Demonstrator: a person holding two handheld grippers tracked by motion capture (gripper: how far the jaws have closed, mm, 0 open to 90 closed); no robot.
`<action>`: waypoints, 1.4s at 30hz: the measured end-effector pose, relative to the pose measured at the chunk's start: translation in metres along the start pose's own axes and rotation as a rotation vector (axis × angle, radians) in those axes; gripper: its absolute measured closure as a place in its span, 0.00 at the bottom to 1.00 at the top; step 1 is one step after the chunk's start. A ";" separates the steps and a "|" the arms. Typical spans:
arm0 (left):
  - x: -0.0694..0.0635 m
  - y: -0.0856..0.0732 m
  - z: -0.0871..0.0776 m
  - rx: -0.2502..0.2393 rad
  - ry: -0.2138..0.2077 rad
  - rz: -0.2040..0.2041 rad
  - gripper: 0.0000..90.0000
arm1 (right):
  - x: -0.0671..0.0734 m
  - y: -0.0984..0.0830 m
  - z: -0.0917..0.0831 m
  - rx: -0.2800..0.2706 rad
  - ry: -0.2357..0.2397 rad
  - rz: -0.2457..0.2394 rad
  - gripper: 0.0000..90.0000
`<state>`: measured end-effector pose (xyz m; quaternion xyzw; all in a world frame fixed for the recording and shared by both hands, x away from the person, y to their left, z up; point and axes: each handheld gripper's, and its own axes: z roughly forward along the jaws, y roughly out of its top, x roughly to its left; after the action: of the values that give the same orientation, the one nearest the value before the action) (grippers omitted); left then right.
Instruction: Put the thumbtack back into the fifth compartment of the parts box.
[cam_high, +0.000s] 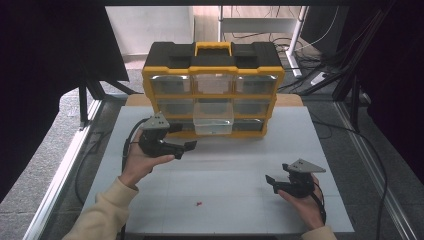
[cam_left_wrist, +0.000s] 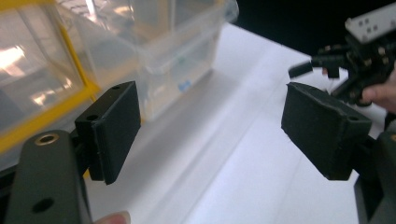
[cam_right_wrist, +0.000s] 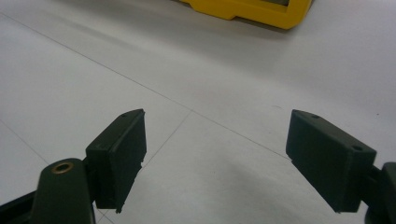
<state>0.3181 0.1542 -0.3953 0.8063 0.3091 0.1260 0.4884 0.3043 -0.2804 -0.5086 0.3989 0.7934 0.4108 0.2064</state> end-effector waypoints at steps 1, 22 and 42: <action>-0.001 -0.002 0.000 0.006 -0.001 0.001 0.22 | 0.000 0.000 0.000 0.000 0.000 0.000 0.23; -0.028 -0.061 0.013 0.199 -0.079 0.004 0.23 | 0.000 0.000 0.000 0.004 -0.003 0.000 0.23; -0.053 -0.098 0.061 0.417 -0.160 0.062 0.25 | 0.000 0.000 0.001 0.003 0.000 0.000 0.23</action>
<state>0.2712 0.1103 -0.5049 0.9064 0.2639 0.0099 0.3298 0.3045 -0.2801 -0.5090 0.3993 0.7941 0.4095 0.2055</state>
